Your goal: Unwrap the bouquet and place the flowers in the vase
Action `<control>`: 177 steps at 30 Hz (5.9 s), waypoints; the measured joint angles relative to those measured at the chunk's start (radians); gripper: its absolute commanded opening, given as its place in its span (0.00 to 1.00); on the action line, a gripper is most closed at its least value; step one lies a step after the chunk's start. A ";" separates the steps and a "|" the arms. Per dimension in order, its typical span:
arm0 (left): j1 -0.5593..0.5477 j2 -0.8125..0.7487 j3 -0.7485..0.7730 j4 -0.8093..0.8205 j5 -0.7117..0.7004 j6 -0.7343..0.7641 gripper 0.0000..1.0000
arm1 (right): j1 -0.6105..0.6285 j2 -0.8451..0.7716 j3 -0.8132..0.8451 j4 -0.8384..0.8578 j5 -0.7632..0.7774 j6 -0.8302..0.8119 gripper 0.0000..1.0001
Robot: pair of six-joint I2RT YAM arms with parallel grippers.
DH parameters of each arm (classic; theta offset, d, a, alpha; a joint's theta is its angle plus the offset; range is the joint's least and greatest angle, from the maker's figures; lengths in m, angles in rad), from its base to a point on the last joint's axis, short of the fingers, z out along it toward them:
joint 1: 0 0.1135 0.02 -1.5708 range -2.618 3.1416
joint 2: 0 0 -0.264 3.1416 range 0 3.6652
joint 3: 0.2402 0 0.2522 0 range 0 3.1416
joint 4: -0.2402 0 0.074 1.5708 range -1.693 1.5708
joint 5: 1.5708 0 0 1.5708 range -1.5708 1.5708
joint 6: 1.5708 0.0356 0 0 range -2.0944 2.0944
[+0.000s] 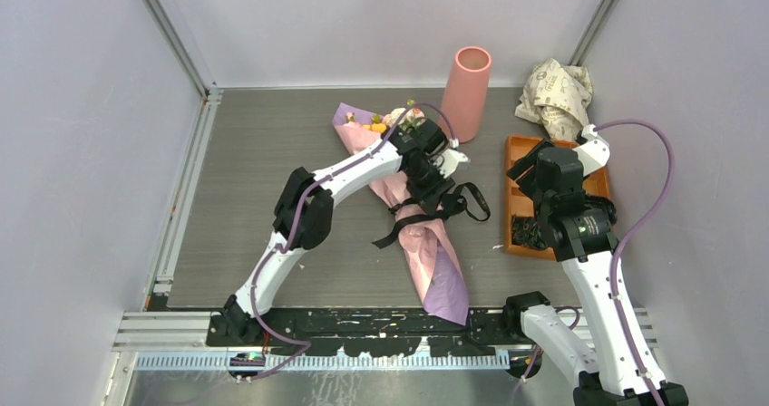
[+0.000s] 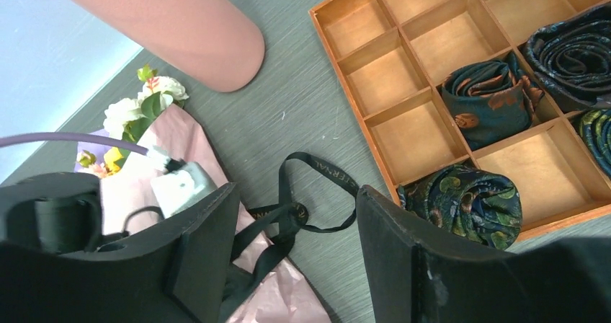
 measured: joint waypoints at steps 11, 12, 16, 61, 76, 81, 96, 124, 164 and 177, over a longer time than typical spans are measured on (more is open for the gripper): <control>-0.052 0.000 -0.054 0.004 0.006 -0.031 0.08 | 0.000 0.000 -0.024 0.003 -0.036 0.002 0.63; -0.054 -0.002 -0.067 0.018 -0.009 -0.037 0.08 | 0.000 0.000 -0.030 0.005 -0.045 0.002 0.63; -0.056 -0.061 -0.227 0.113 -0.086 -0.081 0.07 | 0.000 0.015 -0.048 0.014 -0.084 0.001 0.63; 0.148 -1.337 -0.887 0.285 -0.890 -0.415 0.36 | 0.232 0.751 -0.118 0.306 -0.404 -0.023 0.58; 0.396 -1.389 -0.949 0.174 -0.896 -0.595 0.93 | 0.407 0.425 0.245 0.131 -0.209 -0.109 0.63; 0.399 -1.432 -0.948 0.165 -0.867 -0.606 0.94 | 0.474 0.556 0.288 0.121 -0.264 -0.121 0.61; 0.401 -1.458 -0.940 0.156 -0.804 -0.606 0.94 | 0.401 0.803 0.246 0.059 -0.192 -0.115 0.62; 0.401 -1.444 -0.868 0.089 -0.797 -0.624 0.94 | 0.481 0.957 0.354 0.158 -0.352 -0.115 0.01; 0.401 -1.383 -0.697 0.074 -0.699 -0.628 0.98 | 0.306 0.929 0.881 -0.021 -0.359 -0.218 0.71; 0.401 -1.094 -0.828 0.246 -0.450 -0.685 0.92 | 0.270 1.071 0.832 -0.038 -0.388 -0.206 0.47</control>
